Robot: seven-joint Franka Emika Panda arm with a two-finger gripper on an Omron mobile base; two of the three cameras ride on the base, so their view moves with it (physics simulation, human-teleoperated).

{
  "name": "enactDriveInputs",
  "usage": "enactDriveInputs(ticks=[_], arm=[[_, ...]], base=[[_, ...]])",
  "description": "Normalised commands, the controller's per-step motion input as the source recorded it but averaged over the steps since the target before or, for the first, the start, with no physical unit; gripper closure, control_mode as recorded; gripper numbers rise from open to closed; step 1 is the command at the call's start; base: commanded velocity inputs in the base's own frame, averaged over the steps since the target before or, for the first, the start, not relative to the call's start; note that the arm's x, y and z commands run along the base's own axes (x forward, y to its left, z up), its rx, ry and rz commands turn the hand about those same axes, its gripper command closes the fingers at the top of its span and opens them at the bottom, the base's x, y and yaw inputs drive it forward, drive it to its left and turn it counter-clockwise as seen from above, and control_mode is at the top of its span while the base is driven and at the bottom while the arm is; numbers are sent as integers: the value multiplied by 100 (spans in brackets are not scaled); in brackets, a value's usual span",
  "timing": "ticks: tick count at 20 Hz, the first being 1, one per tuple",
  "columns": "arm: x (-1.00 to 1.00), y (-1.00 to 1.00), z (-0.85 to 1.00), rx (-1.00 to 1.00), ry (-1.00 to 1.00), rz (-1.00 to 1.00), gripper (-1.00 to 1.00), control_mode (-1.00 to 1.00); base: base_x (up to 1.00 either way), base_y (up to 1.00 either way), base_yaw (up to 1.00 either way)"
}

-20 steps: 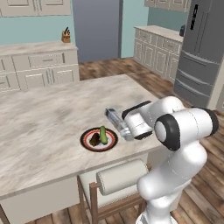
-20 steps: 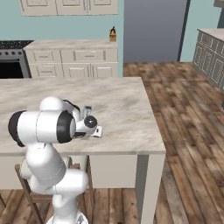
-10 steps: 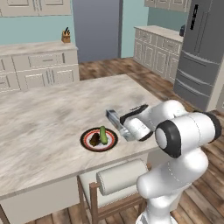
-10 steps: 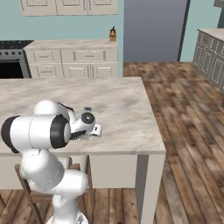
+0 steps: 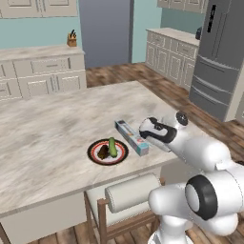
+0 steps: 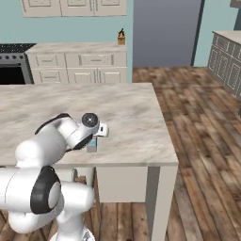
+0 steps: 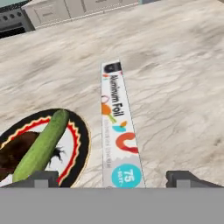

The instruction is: Retrieve the tupperware and aluminum foil from the cabinet and place them on the dining counter near the plate with cucumber and sweet potato to prepare for storing leftovers.

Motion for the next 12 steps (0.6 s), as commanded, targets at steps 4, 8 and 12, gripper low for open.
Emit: enactDriveInputs(ticks=[4, 8, 12], arm=[[-36, -8, 100, 0, -9, -4, -100, -100], [-47, -16, 100, 0, 0, -8, -100, -100], [-93, -34, 100, -5, 9, -9, -100, -100]], base=[[0, 0, 0], [0, 0, 0], [0, 0, 0]])
